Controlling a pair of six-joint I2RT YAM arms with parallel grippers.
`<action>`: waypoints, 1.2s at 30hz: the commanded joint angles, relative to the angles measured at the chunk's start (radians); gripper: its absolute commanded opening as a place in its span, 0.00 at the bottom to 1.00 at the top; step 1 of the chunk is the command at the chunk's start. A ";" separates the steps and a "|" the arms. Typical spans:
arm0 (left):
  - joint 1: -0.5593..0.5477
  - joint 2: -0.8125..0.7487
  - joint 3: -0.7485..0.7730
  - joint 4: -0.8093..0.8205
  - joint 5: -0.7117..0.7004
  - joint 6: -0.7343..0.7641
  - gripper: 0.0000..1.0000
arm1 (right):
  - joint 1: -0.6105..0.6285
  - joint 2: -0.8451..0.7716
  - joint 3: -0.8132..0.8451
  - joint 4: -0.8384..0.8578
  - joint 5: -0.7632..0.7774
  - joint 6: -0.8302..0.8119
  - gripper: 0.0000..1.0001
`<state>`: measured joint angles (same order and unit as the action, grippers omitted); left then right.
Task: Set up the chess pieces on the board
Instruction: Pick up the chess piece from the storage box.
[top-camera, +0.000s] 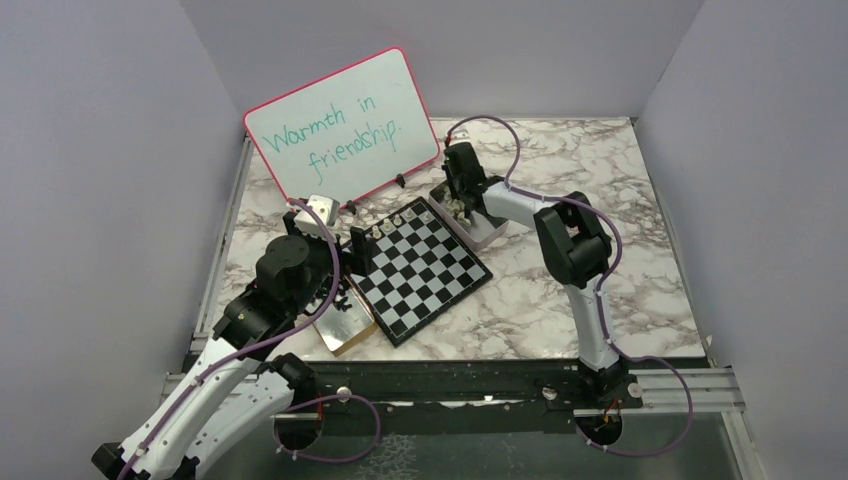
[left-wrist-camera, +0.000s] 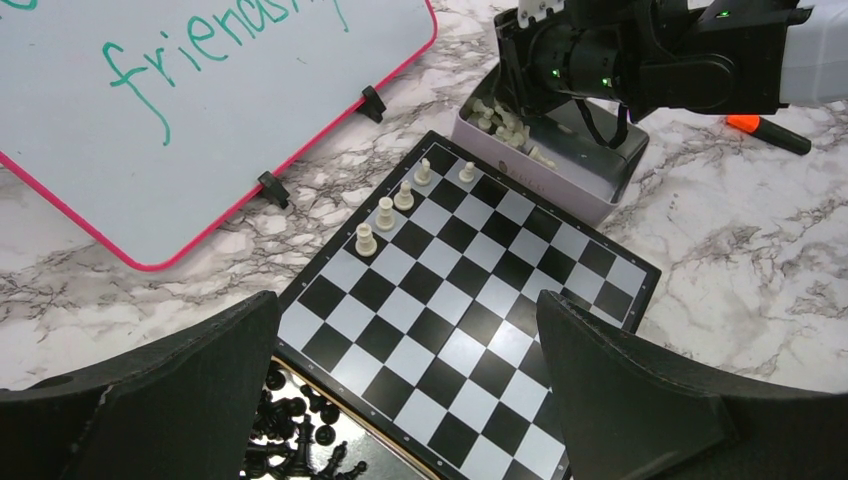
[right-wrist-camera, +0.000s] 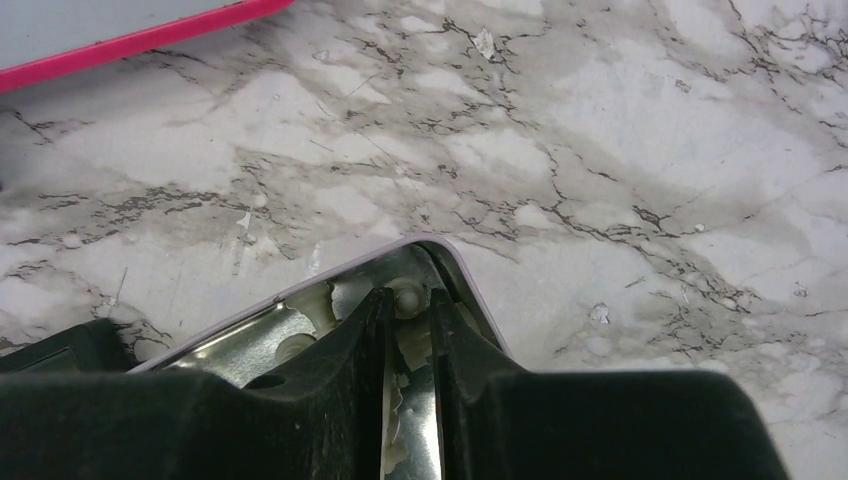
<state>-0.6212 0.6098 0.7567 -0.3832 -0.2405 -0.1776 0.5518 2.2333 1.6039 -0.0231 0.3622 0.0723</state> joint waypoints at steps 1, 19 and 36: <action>0.002 -0.002 -0.006 0.026 -0.021 0.006 0.99 | -0.007 0.027 0.001 0.063 0.021 -0.035 0.24; 0.002 -0.013 -0.007 0.026 -0.026 0.006 0.99 | -0.007 -0.006 -0.035 0.101 -0.023 -0.063 0.08; 0.002 -0.023 -0.008 0.024 -0.037 0.004 0.99 | -0.005 -0.252 -0.166 0.074 -0.175 -0.027 0.05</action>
<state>-0.6212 0.6018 0.7563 -0.3832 -0.2516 -0.1776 0.5495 2.0605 1.4754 0.0540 0.2680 0.0212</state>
